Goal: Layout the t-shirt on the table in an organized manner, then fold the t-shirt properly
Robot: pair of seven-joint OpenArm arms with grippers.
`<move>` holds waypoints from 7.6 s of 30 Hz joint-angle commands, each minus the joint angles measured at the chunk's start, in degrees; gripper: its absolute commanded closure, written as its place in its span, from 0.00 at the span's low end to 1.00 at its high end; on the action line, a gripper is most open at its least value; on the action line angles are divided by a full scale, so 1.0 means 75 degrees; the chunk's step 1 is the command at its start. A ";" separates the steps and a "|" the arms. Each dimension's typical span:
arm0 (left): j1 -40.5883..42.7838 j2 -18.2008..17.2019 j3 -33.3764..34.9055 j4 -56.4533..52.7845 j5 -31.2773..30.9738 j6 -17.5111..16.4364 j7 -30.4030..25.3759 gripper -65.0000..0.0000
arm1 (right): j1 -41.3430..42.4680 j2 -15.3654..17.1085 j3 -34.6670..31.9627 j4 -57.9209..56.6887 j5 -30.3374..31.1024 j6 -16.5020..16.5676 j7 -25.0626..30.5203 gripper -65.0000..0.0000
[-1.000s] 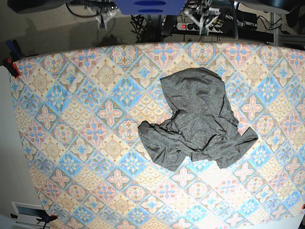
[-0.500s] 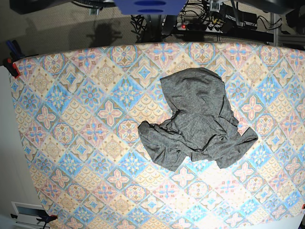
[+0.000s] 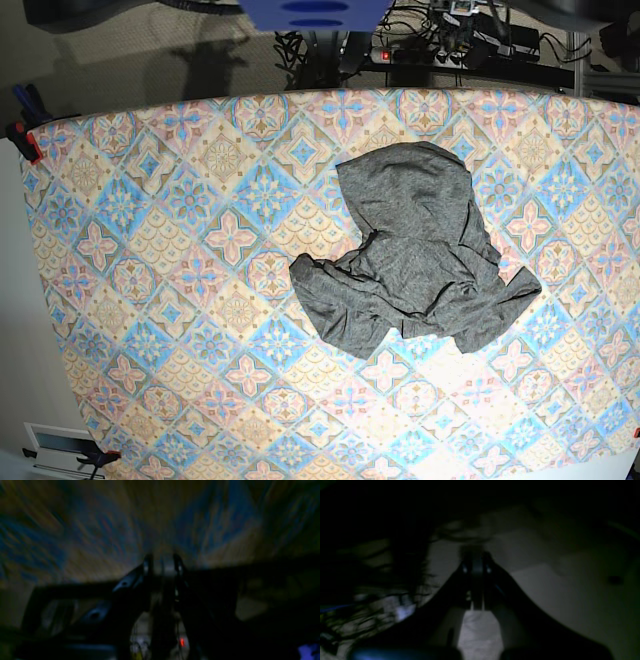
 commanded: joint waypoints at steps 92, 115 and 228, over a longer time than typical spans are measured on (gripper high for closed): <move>-0.2316 -0.2346 -0.1188 1.0352 -0.4708 -0.0016 1.5953 0.48 | -0.1276 0.0209 -0.2029 1.4293 -0.1000 0.1171 -1.1121 0.53; -0.3430 -0.1760 0.0171 0.8488 -0.4438 -0.0813 1.6023 0.51 | -0.0127 0.0185 -0.2861 1.4293 -0.2032 0.1171 -1.1918 0.53; -0.1320 -0.1748 -0.1739 0.8781 -0.2188 -0.1599 1.6023 0.94 | 0.3976 -0.0471 0.1113 1.1468 -0.2067 0.1112 -1.2516 1.00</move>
